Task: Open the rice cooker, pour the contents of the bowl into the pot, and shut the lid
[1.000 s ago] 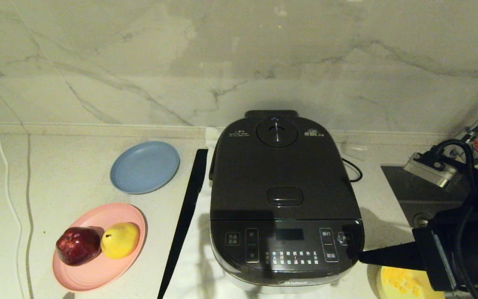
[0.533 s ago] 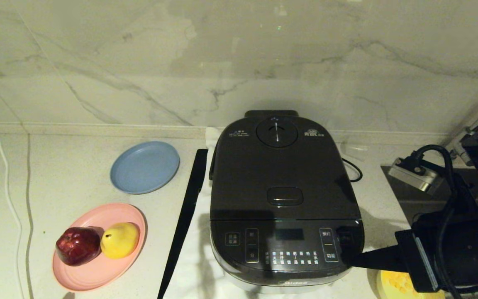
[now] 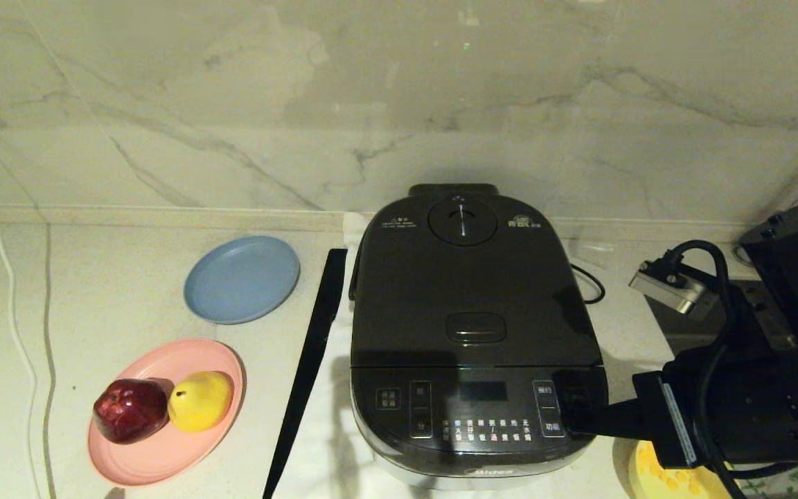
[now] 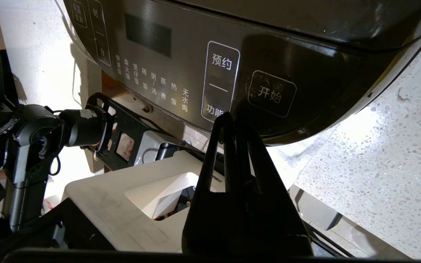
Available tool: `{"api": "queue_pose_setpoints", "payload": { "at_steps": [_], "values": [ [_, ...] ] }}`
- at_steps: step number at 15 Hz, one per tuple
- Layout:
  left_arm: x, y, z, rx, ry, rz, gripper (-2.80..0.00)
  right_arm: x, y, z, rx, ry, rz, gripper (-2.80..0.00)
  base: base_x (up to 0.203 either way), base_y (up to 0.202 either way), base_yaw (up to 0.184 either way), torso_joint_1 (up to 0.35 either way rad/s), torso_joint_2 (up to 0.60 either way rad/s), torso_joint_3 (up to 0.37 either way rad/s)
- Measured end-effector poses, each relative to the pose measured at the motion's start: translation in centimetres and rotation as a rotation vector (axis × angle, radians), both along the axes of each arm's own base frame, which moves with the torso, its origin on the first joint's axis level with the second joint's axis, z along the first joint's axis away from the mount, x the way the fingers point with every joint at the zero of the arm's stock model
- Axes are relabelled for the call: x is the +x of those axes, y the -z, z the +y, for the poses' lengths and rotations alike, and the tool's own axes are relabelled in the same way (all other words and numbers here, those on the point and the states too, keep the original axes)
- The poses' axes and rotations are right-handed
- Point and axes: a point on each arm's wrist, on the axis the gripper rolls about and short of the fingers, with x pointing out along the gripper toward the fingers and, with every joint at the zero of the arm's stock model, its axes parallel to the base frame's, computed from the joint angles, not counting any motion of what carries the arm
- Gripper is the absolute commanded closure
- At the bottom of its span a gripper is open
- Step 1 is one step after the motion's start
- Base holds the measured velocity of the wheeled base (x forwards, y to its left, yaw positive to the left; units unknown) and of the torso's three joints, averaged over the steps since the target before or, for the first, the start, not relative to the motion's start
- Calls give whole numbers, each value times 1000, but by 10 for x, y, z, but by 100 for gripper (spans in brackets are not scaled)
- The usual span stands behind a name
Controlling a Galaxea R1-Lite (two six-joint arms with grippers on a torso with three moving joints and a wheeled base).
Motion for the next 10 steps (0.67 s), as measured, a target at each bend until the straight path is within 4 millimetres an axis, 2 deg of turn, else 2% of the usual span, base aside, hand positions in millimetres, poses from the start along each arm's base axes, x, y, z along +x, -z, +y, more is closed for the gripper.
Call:
{"api": "queue_pose_setpoints", "payload": {
  "at_steps": [10],
  "values": [
    [0,0,0,0,0,0,0,16,-6,-1,45,46,-52,0,0,0,0,0,0,0]
  ]
}}
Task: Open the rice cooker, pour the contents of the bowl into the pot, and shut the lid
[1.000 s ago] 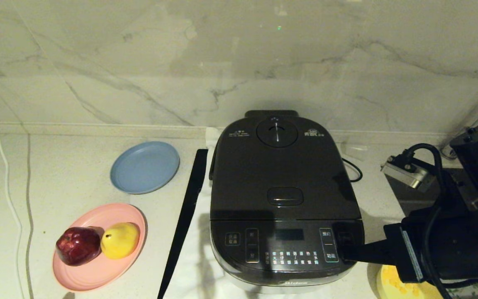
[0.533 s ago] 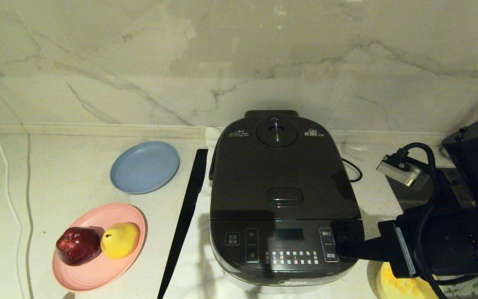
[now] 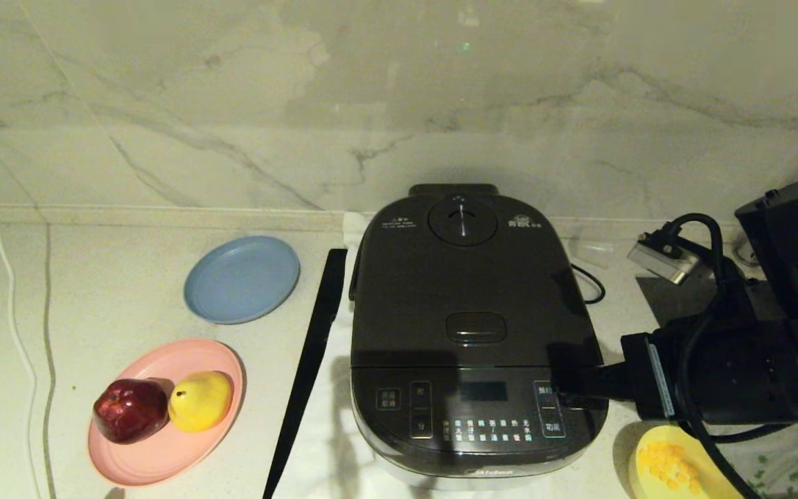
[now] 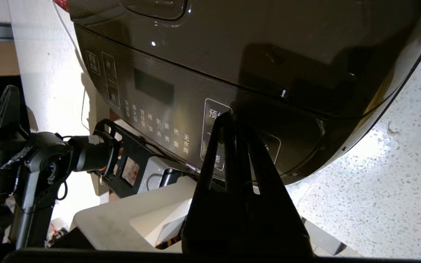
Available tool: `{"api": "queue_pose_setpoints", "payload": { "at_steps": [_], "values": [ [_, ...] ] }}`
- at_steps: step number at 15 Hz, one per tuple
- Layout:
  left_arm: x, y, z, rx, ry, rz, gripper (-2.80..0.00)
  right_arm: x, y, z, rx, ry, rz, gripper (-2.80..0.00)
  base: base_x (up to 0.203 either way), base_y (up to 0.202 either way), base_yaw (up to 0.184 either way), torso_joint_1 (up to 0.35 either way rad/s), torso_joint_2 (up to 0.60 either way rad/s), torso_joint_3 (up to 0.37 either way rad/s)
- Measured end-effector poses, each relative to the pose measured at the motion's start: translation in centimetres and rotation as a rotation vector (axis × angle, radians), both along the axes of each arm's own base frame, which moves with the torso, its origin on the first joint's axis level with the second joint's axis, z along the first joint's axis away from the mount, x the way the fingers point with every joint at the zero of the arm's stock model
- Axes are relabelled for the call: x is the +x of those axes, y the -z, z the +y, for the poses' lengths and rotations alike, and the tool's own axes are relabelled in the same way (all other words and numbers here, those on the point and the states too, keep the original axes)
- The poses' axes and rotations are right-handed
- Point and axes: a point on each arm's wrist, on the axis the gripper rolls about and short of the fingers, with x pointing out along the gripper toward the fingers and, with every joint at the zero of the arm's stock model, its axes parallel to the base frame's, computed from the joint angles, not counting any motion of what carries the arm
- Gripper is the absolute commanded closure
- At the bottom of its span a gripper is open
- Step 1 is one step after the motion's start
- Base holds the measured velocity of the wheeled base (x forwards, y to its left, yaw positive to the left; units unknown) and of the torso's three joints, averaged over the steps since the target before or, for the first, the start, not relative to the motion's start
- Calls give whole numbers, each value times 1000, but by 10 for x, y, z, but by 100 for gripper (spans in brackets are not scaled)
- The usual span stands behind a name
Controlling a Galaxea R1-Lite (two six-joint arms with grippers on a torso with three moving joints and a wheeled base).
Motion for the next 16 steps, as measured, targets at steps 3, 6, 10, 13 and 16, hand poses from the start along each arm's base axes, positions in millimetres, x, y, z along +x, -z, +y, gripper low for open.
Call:
{"api": "queue_pose_setpoints", "payload": {
  "at_steps": [3,6,10,13,16],
  "values": [
    [0,0,0,0,0,0,0,2,2,-3,-1,12,5,0,0,0,0,0,0,0],
    [0,0,0,0,0,-1,0,5,3,-6,-1,26,13,0,0,0,0,0,0,0],
    [0,0,0,-1,0,-1,0,5,6,-9,-7,36,20,0,0,0,0,0,0,0],
    [0,0,0,0,0,0,0,5,11,-10,-18,37,33,0,0,0,0,0,0,0],
    [0,0,0,0,0,0,0,3,12,-10,-17,34,38,0,0,0,0,0,0,0]
  ]
}}
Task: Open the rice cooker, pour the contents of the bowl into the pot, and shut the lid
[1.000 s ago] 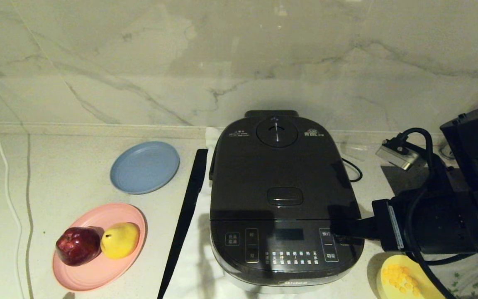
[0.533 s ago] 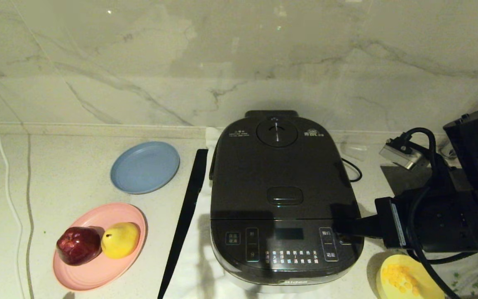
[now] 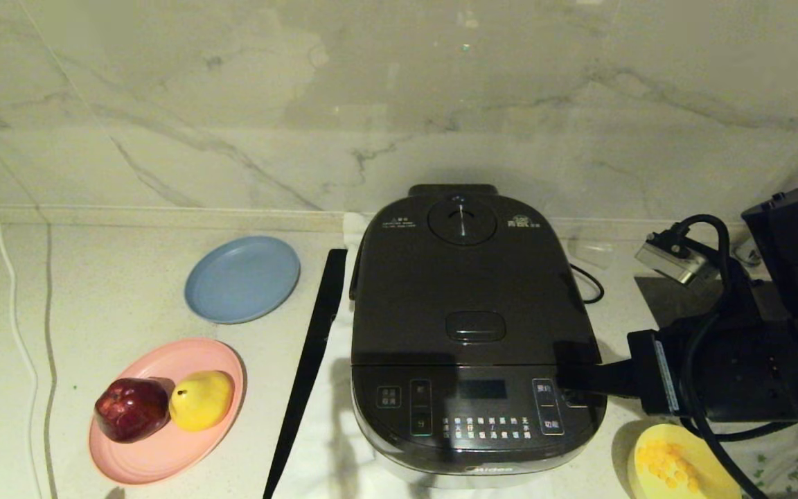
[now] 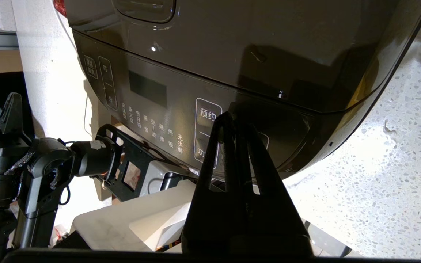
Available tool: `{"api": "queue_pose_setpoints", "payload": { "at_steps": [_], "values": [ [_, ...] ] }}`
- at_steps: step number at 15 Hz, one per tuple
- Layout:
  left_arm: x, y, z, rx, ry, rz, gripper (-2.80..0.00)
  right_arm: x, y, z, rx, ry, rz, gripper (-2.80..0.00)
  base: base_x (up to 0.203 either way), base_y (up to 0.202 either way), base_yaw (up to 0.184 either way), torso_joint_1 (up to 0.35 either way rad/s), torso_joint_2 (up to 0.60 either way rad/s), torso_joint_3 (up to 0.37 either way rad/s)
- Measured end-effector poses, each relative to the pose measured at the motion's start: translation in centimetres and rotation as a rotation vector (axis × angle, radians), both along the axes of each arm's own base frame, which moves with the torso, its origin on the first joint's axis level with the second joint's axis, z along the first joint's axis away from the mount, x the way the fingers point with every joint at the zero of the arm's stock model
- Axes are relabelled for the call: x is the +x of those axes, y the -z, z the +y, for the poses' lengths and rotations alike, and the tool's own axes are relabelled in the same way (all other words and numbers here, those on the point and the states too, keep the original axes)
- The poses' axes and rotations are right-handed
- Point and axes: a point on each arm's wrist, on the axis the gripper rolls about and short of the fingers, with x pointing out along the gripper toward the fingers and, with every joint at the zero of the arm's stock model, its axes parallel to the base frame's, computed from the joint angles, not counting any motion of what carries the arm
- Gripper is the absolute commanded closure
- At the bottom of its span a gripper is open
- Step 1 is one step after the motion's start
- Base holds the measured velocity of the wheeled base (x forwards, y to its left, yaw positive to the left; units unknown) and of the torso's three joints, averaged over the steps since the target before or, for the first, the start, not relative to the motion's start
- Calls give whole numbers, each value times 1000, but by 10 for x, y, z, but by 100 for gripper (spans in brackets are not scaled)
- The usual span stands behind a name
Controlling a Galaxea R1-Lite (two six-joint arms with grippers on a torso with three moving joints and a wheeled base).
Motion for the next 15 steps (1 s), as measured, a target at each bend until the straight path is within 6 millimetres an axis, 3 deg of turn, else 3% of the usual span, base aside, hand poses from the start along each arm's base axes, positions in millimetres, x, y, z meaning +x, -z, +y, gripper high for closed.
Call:
{"api": "queue_pose_setpoints", "payload": {
  "at_steps": [15],
  "values": [
    [0,0,0,0,0,0,0,-1,5,-1,-10,0,15,0,0,0,0,0,0,0]
  ]
}}
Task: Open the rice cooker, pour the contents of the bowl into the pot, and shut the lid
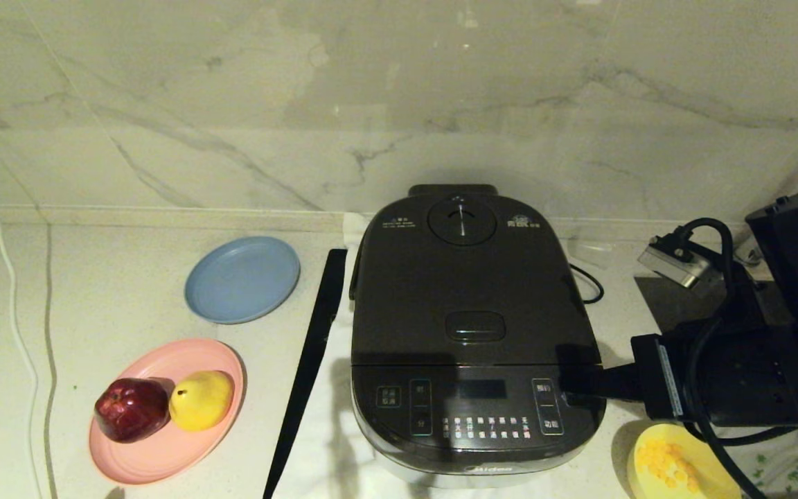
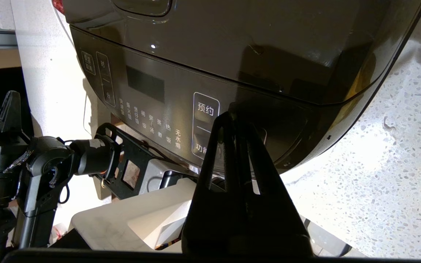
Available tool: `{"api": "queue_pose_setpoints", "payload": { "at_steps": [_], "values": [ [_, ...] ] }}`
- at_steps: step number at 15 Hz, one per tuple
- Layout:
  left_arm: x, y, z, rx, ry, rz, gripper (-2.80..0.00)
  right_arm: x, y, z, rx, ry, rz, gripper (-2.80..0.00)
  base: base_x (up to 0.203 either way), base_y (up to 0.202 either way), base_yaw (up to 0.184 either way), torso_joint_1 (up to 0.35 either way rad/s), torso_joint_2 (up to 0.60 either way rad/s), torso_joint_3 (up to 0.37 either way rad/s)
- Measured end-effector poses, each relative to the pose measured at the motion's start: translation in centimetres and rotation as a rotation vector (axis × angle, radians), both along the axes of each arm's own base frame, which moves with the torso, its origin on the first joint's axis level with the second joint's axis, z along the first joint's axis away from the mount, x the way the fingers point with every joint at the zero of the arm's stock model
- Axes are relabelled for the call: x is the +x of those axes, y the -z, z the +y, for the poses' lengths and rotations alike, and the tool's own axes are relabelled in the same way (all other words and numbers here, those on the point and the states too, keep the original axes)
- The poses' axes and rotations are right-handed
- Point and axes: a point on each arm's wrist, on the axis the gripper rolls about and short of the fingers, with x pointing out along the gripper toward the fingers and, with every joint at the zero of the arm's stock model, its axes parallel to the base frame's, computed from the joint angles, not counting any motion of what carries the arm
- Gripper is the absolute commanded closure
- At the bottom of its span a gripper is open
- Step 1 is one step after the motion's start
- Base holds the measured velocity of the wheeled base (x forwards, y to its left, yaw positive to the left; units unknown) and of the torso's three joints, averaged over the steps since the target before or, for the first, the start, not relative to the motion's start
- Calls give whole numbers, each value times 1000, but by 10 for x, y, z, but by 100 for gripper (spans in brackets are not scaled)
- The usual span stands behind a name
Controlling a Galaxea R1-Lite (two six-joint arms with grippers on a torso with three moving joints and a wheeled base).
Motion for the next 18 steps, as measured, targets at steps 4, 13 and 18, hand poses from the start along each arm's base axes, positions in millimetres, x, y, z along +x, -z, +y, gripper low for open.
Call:
{"api": "queue_pose_setpoints", "payload": {
  "at_steps": [4,13,18],
  "values": [
    [0,0,0,0,-1,0,0,0,0,0,0,1,0,0,0,0,0,0,0,0],
    [0,0,0,0,-1,0,0,-4,8,-3,-14,1,20,0,0,0,0,0,0,0],
    [0,0,0,0,0,0,0,-5,6,-4,-14,8,21,0,0,0,0,0,0,0]
  ]
}}
